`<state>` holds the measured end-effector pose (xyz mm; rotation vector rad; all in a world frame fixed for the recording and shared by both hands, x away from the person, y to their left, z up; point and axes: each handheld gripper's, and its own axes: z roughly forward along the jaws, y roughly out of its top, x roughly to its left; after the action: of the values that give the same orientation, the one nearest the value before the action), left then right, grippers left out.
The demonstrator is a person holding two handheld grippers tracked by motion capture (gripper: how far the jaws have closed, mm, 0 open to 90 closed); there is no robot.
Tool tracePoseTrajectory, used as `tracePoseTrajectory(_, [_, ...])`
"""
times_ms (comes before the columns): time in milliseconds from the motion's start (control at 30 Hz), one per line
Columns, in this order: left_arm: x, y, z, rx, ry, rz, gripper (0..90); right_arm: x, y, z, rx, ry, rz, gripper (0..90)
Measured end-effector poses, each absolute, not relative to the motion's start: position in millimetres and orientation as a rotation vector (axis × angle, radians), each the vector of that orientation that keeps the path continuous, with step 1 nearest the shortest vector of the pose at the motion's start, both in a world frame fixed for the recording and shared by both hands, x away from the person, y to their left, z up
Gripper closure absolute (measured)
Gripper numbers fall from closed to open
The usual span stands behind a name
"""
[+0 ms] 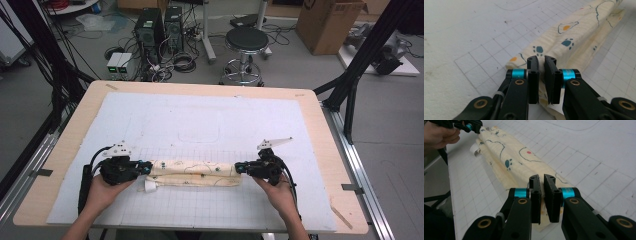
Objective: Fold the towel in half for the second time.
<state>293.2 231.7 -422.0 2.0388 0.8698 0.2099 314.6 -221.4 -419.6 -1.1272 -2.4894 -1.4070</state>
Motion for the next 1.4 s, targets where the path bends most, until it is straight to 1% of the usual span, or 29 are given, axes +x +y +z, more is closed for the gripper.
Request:
tracePoseTrajectory(600, [278, 233, -431, 2.065, 0.836, 0.190, 81.6, 297, -220, -430, -1.101, -2.539, -1.355, 83.7])
tracePoseTrajectory(833, [275, 232, -434, 2.085, 0.828, 0.182, 80.8, 294, -223, -434, -1.106, -2.527, -1.358, 80.9])
tracePoseTrajectory(967, [275, 231, -434, 2.090, 0.828, 0.177, 76.9, 293, -224, -435, -1.100, -2.522, -1.364, 78.3])
tracePoseTrajectory(1000, [275, 231, -434, 2.082, 0.827, 0.172, 74.9, 293, -224, -435, -1.100, -2.520, -1.362, 75.9])
tracePoseTrajectory(1067, [275, 232, -433, 2.071, 0.806, 0.143, 67.7, 292, -224, -434, -1.087, -2.514, -1.377, 70.6])
tracePoseTrajectory(1167, [272, 235, -429, 2.057, 0.775, 0.127, 61.2, 290, -225, -431, -1.068, -2.491, -1.410, 60.7])
tracePoseTrajectory(1233, [270, 238, -426, 2.034, 0.777, 0.129, 55.5, 288, -228, -427, -1.060, -2.472, -1.441, 57.1])
tracePoseTrajectory(1300, [269, 241, -422, 2.010, 0.766, 0.146, 52.7, 287, -231, -422, -1.064, -2.469, -1.469, 53.5])
tracePoseTrajectory(1400, [268, 244, -415, 1.973, 0.758, 0.151, 51.0, 286, -234, -414, -1.063, -2.455, -1.512, 52.4])
